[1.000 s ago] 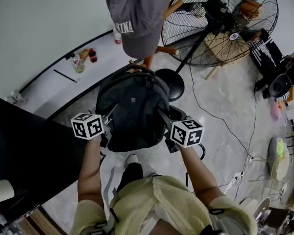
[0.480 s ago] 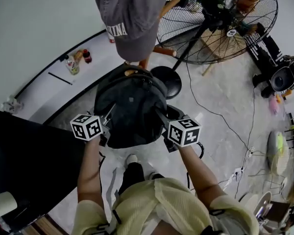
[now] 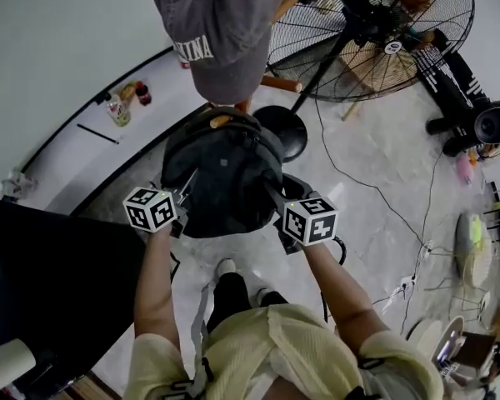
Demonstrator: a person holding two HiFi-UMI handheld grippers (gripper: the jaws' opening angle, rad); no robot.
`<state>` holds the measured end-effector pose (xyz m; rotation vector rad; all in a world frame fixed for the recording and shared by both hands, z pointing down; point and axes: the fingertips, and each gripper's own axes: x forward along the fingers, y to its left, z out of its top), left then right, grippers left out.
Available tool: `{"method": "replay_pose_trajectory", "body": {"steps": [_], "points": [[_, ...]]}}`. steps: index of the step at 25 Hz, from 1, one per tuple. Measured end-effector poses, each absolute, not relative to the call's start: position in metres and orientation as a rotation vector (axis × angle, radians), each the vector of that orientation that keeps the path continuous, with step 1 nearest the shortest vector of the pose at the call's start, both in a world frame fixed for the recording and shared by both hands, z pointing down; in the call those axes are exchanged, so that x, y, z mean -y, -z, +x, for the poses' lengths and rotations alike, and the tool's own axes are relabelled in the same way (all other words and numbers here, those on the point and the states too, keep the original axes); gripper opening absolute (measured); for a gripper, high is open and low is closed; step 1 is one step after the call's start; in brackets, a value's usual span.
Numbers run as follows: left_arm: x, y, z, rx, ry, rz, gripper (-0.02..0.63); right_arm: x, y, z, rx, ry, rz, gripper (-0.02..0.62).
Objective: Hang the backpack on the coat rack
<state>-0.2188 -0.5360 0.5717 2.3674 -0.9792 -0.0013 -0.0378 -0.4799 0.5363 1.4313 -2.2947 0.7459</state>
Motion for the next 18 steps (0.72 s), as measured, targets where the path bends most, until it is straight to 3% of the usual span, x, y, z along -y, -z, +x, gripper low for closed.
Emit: {"method": "replay_pose_trajectory", "body": {"steps": [14, 18], "points": [[0.572, -0.592, -0.223, 1.008, -0.062, 2.464, 0.246, 0.491, -0.553, -0.033, 2.291, -0.738, 1.464, 0.172], [0.578, -0.594, -0.224, 1.003, -0.100, 2.481, 0.258, 0.493, -0.555, -0.031, 2.290, -0.738, 1.482, 0.172]]}}
